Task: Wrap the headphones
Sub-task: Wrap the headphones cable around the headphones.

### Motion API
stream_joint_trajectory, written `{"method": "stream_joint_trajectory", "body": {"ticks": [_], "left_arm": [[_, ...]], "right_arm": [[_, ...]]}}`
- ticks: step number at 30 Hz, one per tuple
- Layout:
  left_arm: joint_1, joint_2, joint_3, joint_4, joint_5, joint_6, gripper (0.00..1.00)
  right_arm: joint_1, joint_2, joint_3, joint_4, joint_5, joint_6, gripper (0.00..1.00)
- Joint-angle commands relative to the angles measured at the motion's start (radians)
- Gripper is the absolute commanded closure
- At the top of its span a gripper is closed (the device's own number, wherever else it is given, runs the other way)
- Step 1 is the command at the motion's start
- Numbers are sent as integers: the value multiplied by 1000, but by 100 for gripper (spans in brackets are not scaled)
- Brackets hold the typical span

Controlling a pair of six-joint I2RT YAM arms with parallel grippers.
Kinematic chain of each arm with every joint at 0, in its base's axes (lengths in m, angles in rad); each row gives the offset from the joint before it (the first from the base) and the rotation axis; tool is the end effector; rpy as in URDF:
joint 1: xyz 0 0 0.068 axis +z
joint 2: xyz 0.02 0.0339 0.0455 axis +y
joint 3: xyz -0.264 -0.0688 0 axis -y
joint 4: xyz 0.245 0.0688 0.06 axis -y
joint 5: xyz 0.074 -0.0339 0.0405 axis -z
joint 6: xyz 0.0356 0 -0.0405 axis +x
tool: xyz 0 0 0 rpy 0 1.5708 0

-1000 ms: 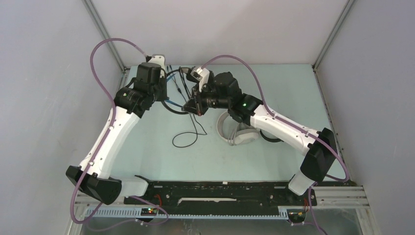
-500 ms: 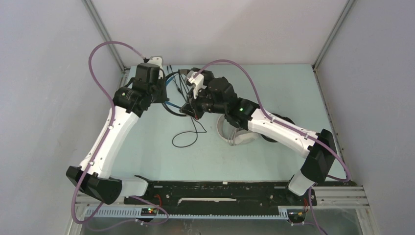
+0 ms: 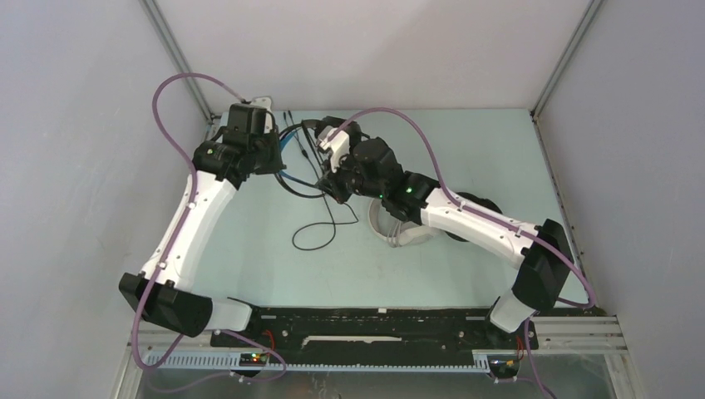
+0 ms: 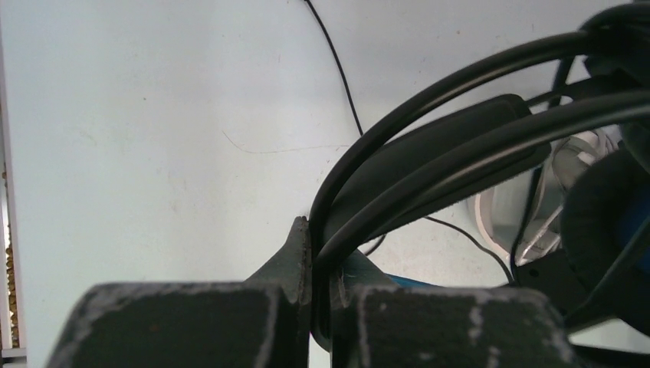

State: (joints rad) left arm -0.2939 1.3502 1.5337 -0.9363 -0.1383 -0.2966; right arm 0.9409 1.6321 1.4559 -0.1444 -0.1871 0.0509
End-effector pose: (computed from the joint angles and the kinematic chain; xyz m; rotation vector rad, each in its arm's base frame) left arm 0.2617 -0.0741 0.4001 -0.0727 2.3176 -0.1387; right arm 0.2252 0.3201 0.3588 -0.9698 1.7232 0.8402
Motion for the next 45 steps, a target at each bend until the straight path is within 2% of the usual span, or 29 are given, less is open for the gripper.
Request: {"method": "stream_joint_trajectory", "body": {"ticks": [1, 10, 19, 25, 35, 39, 45], "left_arm": [[34, -43, 91, 135, 49, -99, 100], [38, -76, 144, 72, 22, -113, 100], [38, -94, 198, 19, 0, -112, 100], [38, -97, 220, -26, -48, -71, 100], [38, -115, 239, -40, -62, -67, 100], [38, -111, 246, -46, -74, -50, 100], [38, -110, 221, -34, -70, -47, 100]], "right_arm": [[4, -54, -96, 60, 37, -39, 100], [15, -67, -142, 231, 35, -74, 90], [35, -31, -152, 271, 31, -74, 99], [38, -44, -179, 326, -5, -84, 88], [40, -7, -179, 348, 33, -86, 85], [42, -5, -179, 374, 43, -83, 79], [43, -20, -180, 409, 34, -60, 78]]}}
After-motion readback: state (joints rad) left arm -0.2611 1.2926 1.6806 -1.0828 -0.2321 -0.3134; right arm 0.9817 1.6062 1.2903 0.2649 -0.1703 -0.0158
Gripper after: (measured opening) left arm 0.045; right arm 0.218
